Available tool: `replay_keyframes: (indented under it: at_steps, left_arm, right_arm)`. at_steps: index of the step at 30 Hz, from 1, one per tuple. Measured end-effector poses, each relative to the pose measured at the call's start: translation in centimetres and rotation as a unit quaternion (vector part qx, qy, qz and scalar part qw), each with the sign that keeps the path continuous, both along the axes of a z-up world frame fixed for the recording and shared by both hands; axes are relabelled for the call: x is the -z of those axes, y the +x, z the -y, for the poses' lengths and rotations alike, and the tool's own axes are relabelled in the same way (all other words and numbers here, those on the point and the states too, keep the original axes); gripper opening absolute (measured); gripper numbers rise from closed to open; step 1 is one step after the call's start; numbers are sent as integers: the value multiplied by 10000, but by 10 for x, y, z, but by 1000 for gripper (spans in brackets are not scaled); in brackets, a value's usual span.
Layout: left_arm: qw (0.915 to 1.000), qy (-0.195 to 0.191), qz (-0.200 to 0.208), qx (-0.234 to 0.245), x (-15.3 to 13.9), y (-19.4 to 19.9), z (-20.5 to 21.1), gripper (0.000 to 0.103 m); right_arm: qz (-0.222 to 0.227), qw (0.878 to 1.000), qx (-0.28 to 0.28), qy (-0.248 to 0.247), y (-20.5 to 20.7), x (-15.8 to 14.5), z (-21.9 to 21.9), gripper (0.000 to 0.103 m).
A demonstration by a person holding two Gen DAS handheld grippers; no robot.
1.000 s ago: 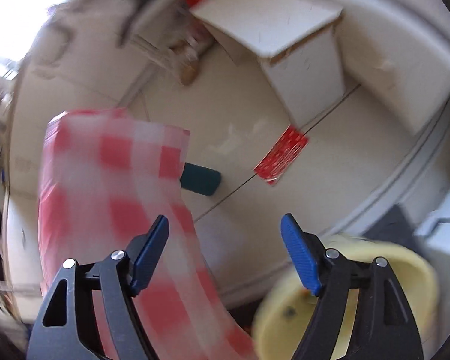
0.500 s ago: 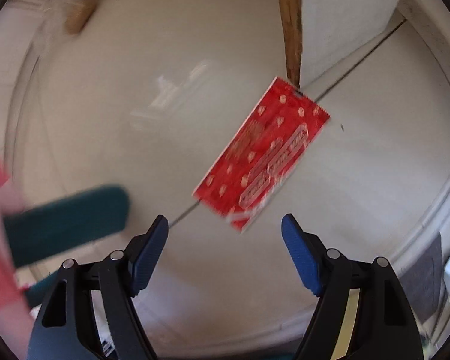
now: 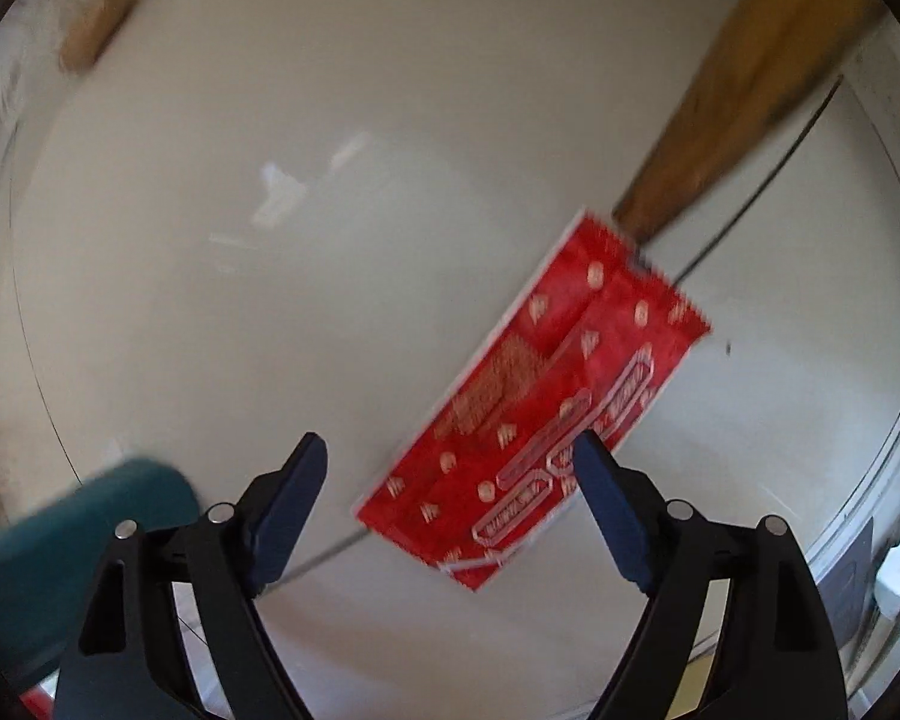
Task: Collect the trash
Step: 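Lower the right tool onto the red packet and close its fingers on it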
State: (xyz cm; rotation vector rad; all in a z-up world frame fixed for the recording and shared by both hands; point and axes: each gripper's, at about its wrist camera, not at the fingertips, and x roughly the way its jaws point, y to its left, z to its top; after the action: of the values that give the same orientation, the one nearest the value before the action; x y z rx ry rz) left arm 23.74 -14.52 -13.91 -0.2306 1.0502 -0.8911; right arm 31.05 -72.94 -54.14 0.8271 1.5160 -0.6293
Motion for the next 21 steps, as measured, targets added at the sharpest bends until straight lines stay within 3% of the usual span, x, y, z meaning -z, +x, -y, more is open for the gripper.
replay_keyframes:
  at_steps: [6, 10, 15, 17, 21]
  left_arm:
    - [9999, -103, -77, -20, -3, 4, 4, 89]
    - [9997, -212, -114, -30, -5, 5, 2, 89]
    - [9998, -179, -125, -18, -3, 5, 0, 89]
    - [9997, -194, -168, -52, -1, 6, -3, 89]
    - [9996, -180, -212, -48, 3, 7, -2, 89]
  right_arm:
    - [-112, 9998, 8, 141, -33, 3, 3, 81]
    - [-162, 9990, -66, 403, -27, -10, 8, 81]
    - [182, 9966, 634, 490, -27, -9, 22, 87]
    - [203, 9953, 879, 358, -30, 4, 28, 87]
    - [161, 9969, 769, -52, -22, 14, 28, 89]
